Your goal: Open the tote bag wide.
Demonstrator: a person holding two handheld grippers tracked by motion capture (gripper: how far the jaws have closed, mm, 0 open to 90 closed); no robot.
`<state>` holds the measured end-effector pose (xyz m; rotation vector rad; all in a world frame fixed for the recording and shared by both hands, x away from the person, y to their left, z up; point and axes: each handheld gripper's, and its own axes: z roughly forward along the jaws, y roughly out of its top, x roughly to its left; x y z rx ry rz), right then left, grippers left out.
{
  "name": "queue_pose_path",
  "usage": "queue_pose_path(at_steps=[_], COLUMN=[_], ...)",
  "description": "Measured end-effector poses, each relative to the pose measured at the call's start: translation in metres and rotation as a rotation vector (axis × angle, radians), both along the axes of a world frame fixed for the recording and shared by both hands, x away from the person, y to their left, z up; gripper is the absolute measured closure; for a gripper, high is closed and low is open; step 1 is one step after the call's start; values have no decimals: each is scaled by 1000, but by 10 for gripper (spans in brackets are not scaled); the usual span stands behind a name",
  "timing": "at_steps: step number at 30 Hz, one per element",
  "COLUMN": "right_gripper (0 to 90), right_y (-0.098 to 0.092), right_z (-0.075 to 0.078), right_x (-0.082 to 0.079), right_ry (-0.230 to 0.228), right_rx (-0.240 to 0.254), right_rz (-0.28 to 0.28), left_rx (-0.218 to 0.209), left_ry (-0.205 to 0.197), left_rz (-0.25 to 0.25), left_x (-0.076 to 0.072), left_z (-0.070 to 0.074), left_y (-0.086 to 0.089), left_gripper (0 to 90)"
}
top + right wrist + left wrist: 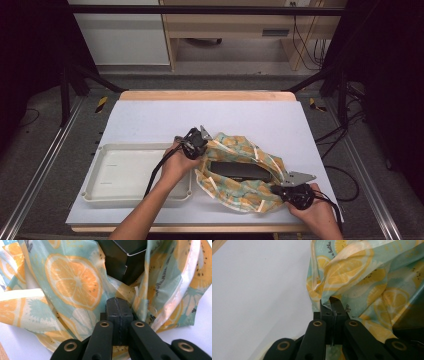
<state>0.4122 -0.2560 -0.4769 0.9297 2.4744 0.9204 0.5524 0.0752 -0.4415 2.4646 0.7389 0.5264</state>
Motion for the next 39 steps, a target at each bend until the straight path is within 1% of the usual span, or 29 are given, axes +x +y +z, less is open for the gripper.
queue_pose_path(at_steps=[4, 8, 11, 18, 19, 20, 21, 22, 23, 24, 25, 27, 28, 31, 33, 35, 37, 39], right_gripper=[900, 900, 900, 900, 900, 900, 900, 900, 900, 900, 900, 900, 900, 900, 900, 900, 900, 900], right_y=[0, -1, -1, -1, -1, -1, -1, 0, 0, 0, 0, 0, 0, 0, -1, 0, 1, 1], right_z=[0, 0, 0, 0, 0, 0, 0, 0, 0, 0, 0, 1, 2, 6, 11, 15, 19, 22], right_x=[0, 0, 0, -1, -1, -1, -1, -1, -1, -1, -2, -2, -3, -5, -6, -7, -7, -7], right_ry=[0, 0, 0, -1, 0, 0, -3, -3, -3, -5, -5, -10, -13, -27, -42, -58, -66, -68], right_rx=[0, 4, 5, 6, 7, 7, 4, 2, 2, 1, 2, -2, 0, 8, 15, 22, 27, 28], right_rz=[0, 1, 2, 0, -3, -6, -5, -9, -9, -6, -8, -9, -11, -8, -8, -8, -10, -7], left_rx=[-5, -6, -3, 6, -2, 7, 9, -3, -3, -33, -44, -48, -63, -72, -92, -124, -134, -154], left_ry=[2, 1, 1, 0, 0, -14, -21, -11, -11, -13, -16, -36, -49, -82, -112, -124, -143, -159], left_rz=[13, 12, 19, 18, 21, 23, 13, 8, 8, 8, 11, 8, 4, -14, -23, -27, -40, -51], left_x=[3, 4, 5, 6, 5, 3, 2, 0, 0, -2, -2, -4, -6, -13, -18, -22, -28, -34], left_z=[-1, -1, -1, -2, -2, -1, 0, 1, 1, 4, 5, 10, 12, 20, 26, 33, 40, 48], left_y=[1, 2, 3, 3, 3, 2, 1, 1, 1, 2, 4, 6, 6, 8, 9, 11, 13, 14], left_gripper=[900, 900, 900, 900, 900, 899, 897, 890, 880, 870, 861, 840, 822, 759, 705, 654, 626, 619])
